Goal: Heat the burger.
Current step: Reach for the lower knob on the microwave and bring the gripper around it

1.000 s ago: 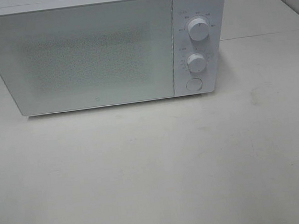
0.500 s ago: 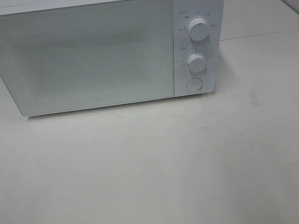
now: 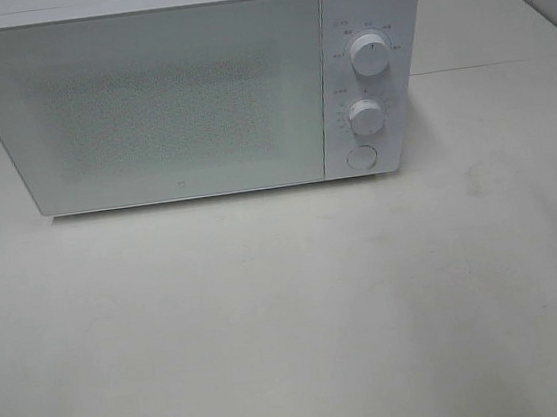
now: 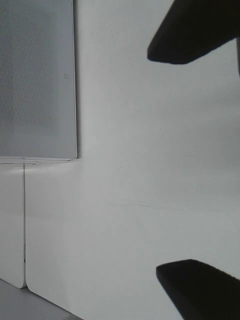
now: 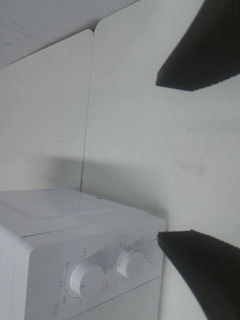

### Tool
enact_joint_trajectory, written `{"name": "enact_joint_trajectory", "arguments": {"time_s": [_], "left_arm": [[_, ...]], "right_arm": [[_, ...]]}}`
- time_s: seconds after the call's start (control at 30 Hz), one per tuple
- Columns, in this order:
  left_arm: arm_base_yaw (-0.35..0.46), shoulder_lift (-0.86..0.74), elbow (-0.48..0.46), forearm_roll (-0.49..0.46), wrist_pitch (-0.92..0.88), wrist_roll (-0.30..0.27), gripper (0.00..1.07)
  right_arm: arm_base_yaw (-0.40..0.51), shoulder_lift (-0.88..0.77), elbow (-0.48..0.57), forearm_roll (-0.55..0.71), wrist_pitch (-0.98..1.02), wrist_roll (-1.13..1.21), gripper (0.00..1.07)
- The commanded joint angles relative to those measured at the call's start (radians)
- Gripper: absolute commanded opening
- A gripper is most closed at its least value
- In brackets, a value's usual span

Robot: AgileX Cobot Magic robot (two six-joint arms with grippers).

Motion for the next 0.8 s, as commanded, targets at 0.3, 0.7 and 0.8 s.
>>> {"name": "enact_joint_trajectory", "arguments": {"time_s": [0.3,0.7,0.8], "left_arm": [[0.002,-0.018,0.004,-0.011,0.003,-0.005,1.01],[0.002,-0.018,0.004,-0.011,0.003,-0.005,1.01],[0.002,-0.018,0.004,-0.011,0.003,-0.005,1.01]], "right_arm": [[-0.003,0.112,0.181,0.037,-0.412,-0.102,0.74],[-0.003,0.249,0.284,0.208,-0.701,-0.130,0.74],[0.013,0.260,0.289,0.241,-0.720,-0.135,0.74]]}}
